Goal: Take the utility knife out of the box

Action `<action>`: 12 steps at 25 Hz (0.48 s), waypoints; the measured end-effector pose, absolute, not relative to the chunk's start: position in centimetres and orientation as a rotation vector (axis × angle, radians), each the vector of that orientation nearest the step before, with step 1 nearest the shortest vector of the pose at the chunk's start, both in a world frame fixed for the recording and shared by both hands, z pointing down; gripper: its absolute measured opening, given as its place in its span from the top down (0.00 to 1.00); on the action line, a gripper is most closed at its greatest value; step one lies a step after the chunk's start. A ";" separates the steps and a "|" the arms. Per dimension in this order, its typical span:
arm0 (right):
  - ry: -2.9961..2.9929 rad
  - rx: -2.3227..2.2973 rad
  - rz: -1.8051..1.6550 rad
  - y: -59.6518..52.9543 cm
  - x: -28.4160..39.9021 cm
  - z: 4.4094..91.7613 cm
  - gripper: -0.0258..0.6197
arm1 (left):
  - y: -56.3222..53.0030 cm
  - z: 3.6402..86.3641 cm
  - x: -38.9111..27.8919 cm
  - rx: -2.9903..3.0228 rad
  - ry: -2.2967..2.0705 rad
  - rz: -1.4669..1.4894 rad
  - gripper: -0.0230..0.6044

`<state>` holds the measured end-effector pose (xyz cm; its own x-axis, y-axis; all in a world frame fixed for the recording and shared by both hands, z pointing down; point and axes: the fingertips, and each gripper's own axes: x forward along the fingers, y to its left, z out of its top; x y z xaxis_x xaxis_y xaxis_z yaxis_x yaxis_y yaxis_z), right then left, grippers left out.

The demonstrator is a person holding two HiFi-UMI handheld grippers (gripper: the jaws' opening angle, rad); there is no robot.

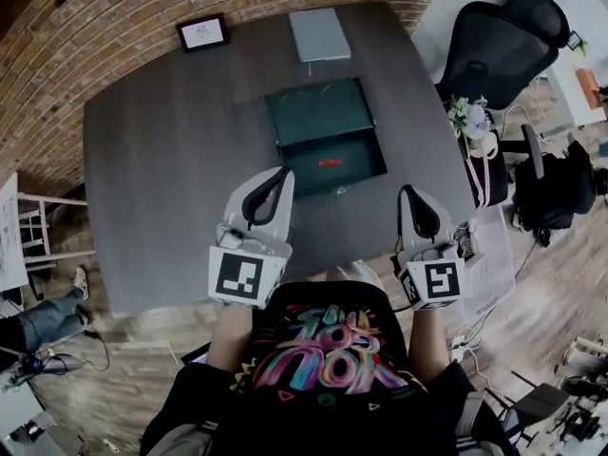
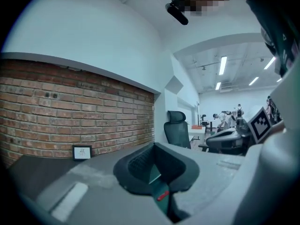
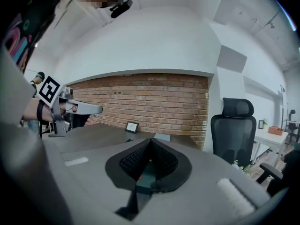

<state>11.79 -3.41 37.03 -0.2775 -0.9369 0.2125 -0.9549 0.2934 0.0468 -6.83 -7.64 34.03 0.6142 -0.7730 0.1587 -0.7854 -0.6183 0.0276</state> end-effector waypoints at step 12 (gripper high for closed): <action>-2.599 1.461 0.109 -11.7 14.6 36.5 0.96 | -11.4 33.4 -3.8 2.571 -1.649 0.223 0.96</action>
<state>14.55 -11.74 36.49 -0.5110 -0.8420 0.1729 -0.8535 0.5209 0.0140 -3.79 -11.40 33.45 0.4104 -0.8969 0.1647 -0.9084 -0.4179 -0.0122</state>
